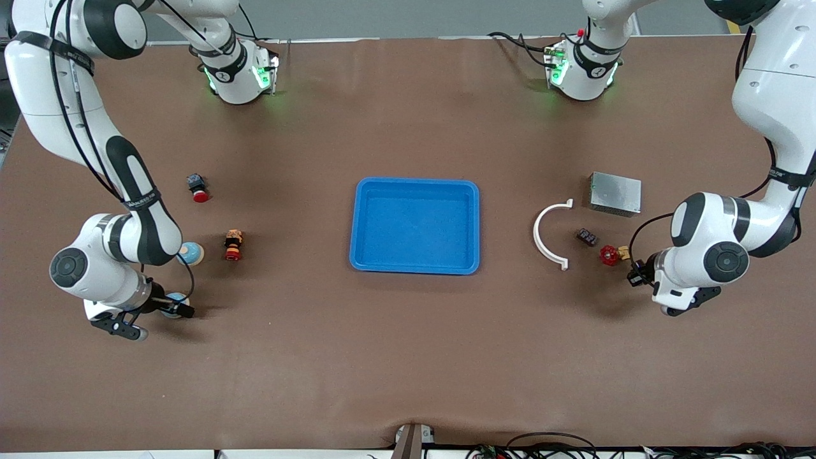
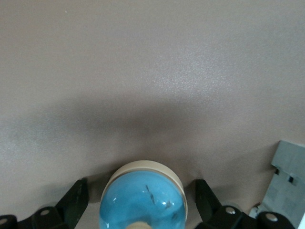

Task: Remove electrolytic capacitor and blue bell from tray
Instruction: 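Place the capacitor by the valve with the left gripper while the right gripper lowers, then release the bell beside the first bell with the right gripper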

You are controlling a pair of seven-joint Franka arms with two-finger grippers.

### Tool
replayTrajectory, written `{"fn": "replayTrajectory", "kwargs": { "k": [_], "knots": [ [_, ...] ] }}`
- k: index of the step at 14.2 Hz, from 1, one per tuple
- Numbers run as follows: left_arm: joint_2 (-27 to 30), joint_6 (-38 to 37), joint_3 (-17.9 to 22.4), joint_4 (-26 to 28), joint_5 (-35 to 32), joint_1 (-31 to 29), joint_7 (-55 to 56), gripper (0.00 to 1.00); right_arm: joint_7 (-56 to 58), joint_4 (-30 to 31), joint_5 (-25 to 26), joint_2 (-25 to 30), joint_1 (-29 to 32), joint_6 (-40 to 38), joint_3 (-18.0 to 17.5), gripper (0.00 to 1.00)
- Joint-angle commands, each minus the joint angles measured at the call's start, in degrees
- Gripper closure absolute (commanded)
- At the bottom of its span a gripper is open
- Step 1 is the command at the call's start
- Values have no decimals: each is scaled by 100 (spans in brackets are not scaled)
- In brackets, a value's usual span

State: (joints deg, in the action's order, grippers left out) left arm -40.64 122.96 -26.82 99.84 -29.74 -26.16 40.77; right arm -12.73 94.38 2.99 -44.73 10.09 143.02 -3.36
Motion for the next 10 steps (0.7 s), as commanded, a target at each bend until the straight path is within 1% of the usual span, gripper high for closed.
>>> {"fn": "replayTrajectory", "kwargs": {
  "k": [1, 3, 5, 6, 8, 9, 10],
  "knots": [
    [-76, 280, -42, -26, -312, -65, -122, 100, 113, 63, -70, -18, 107, 130, -95, 0],
    [-129, 299, 1, -35, -523, -83, -122, 100, 139, 63, -9, -9, 89, 112, -86, 0],
    [-129, 299, 2, -26, -515, -83, -114, 100, 488, 46, 17, 26, 63, 51, -78, 0],
    [-120, 299, 2, -26, -515, -100, -96, 89, 630, 45, 26, 52, 63, 16, -51, 0],
    [-120, 299, 2, -26, -437, -100, 18, 84, 649, 19, 26, 131, 63, -221, -51, 0],
    [-120, 299, 2, -26, -427, -100, 53, 63, 649, 10, 35, 158, 63, -326, -51, 0],
    [-103, 299, -7, -18, -427, -100, 62, 1, 649, 2, 35, 175, 63, -388, -51, 0]
  ]
}}
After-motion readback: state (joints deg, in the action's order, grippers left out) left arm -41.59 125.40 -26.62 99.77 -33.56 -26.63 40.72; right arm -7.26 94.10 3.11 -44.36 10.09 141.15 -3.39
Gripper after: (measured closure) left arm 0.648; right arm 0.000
